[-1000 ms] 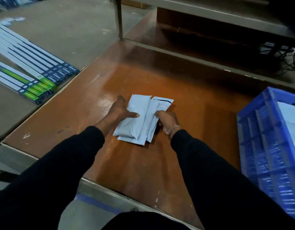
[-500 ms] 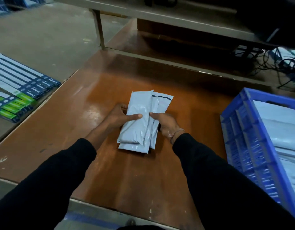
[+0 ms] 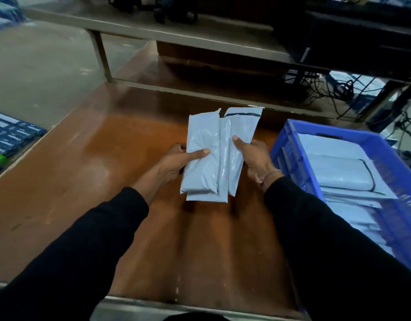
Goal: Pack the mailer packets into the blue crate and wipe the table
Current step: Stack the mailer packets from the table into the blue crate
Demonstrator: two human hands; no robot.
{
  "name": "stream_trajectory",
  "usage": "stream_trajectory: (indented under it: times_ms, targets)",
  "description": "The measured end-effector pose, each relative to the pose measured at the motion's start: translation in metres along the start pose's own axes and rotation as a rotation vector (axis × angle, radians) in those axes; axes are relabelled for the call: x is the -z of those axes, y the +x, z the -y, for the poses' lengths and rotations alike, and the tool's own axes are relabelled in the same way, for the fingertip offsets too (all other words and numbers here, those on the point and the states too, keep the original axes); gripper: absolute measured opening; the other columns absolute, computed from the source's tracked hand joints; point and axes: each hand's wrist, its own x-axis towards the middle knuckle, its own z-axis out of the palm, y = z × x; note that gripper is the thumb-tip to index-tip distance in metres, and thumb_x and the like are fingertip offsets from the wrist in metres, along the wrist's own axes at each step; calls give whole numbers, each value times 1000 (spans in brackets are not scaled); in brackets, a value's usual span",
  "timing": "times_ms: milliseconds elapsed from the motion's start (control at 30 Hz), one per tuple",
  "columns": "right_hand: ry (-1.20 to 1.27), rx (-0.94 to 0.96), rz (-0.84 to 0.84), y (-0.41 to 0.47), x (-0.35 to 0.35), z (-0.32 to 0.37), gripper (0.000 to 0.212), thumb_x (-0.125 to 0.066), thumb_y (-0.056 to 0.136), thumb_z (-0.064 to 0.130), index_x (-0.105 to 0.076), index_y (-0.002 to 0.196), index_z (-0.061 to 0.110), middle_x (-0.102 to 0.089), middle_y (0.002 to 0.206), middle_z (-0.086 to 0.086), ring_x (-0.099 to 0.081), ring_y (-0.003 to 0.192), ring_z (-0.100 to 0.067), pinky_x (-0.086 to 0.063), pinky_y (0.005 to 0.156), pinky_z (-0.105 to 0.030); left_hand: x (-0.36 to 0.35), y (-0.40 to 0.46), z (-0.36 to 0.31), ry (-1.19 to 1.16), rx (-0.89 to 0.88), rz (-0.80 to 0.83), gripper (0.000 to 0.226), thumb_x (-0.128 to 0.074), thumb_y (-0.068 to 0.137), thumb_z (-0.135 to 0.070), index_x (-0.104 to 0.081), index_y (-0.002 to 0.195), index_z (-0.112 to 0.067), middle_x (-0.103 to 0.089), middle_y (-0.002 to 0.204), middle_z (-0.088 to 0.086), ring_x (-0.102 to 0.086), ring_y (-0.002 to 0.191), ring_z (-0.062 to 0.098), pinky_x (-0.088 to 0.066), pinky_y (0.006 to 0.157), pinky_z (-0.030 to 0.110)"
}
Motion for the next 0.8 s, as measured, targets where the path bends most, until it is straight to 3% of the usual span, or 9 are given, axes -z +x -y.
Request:
stream_trajectory:
  times_ms: [100, 233, 367, 433, 533, 633, 700, 800]
  targets:
    - [-90, 63, -42, -4, 30, 17, 5, -66, 96, 22, -68, 100, 20, -74, 105, -2, -73, 95, -21, -61, 81, -37, -26, -3, -2, -38, 5, 48, 44, -87, 78, -23, -69, 115, -8, -80, 106, 4, -76, 97, 22, -62, 71, 32]
    - [-213, 193, -114, -10, 70, 39, 24, -69, 92, 28, -72, 112, 15, -75, 110, -2, -73, 98, -21, -59, 89, -45, -62, -10, -8, -130, 10, 16, 47, -85, 81, -26, -66, 122, -12, -78, 110, 7, -74, 100, 26, -61, 77, 40]
    - [-331, 319, -200, -17, 117, 74, 31, -73, 84, 32, -73, 109, 14, -76, 103, 2, -74, 93, -17, -61, 82, -39, -96, -15, -18, -175, 37, 55, 32, -78, 86, -29, -68, 114, -16, -75, 107, 10, -72, 95, 29, -60, 84, 44]
    - [-313, 332, -249, -17, 144, 91, 27, -73, 83, 28, -72, 106, 12, -76, 99, 0, -74, 90, -19, -61, 78, -39, -113, -15, -23, -179, 48, 85, 35, -74, 83, -32, -66, 114, -17, -72, 106, 11, -69, 96, 30, -57, 86, 45]
    - [-247, 338, -292, -19, 189, 109, 9, -62, 85, 14, -70, 89, 14, -74, 91, -3, -73, 84, -23, -62, 73, -40, -142, -19, -35, -147, 45, 129, 27, -65, 89, -31, -63, 112, -18, -70, 97, 9, -67, 89, 26, -55, 73, 37]
    - [-152, 302, -334, -24, 234, 116, 15, -56, 86, 1, -61, 76, 11, -62, 78, -5, -61, 67, -23, -47, 54, -31, -169, -21, -42, -96, 26, 145, 28, -67, 93, -30, -63, 116, -15, -73, 96, 9, -71, 84, 25, -58, 70, 37]
    - [-50, 264, -425, -20, 260, 113, 8, -60, 81, 4, -56, 84, 10, -57, 86, -11, -58, 75, -24, -46, 61, -37, -181, -19, -42, -82, 25, 157, 31, -71, 92, -32, -65, 116, -14, -74, 100, 12, -74, 83, 26, -59, 71, 38]
    - [62, 125, -550, -11, 283, 100, 21, -58, 92, 9, -41, 101, 17, -53, 93, -7, -58, 75, -21, -54, 71, -40, -194, -20, -40, -94, 22, 133, 35, -71, 91, -32, -64, 118, -12, -73, 103, 14, -73, 85, 27, -59, 67, 36]
